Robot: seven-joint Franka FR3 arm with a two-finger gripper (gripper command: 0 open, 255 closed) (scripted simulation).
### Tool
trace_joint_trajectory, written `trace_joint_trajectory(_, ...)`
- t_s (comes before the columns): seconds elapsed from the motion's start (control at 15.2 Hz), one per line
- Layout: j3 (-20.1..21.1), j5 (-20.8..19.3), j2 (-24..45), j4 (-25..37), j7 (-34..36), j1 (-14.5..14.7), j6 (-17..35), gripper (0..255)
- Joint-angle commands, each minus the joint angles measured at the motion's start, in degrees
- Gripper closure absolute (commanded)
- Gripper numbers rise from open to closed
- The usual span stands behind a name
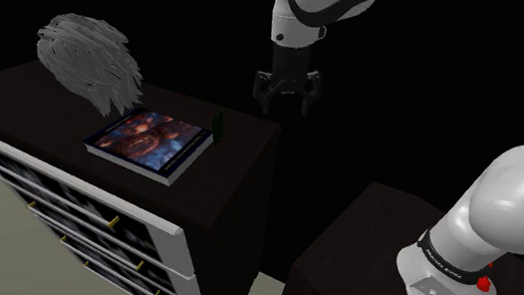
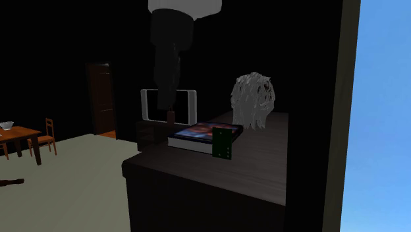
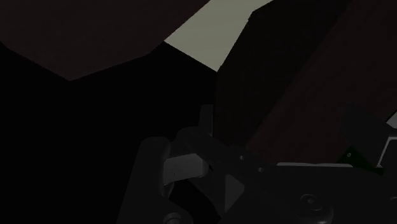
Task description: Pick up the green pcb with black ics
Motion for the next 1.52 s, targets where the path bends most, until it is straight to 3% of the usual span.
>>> trace_joint_trajectory(0.0, 1.1, -0.2, 4.6, 2.9, 4.6, -0.3, 2.1, 0)
trace_joint_trajectory(0.53, 2.4, -3.2, 22.3, 16.8, 21.0, 0.1, 7.4, 0)
trace_joint_trajectory(1.06, -0.2, -6.1, 39.9, 35.2, 34.5, 2.6, 8.4, 0)
trace_joint_trajectory(1.45, -0.4, -6.4, 41.6, 32.9, 34.2, 2.7, 12.3, 0)
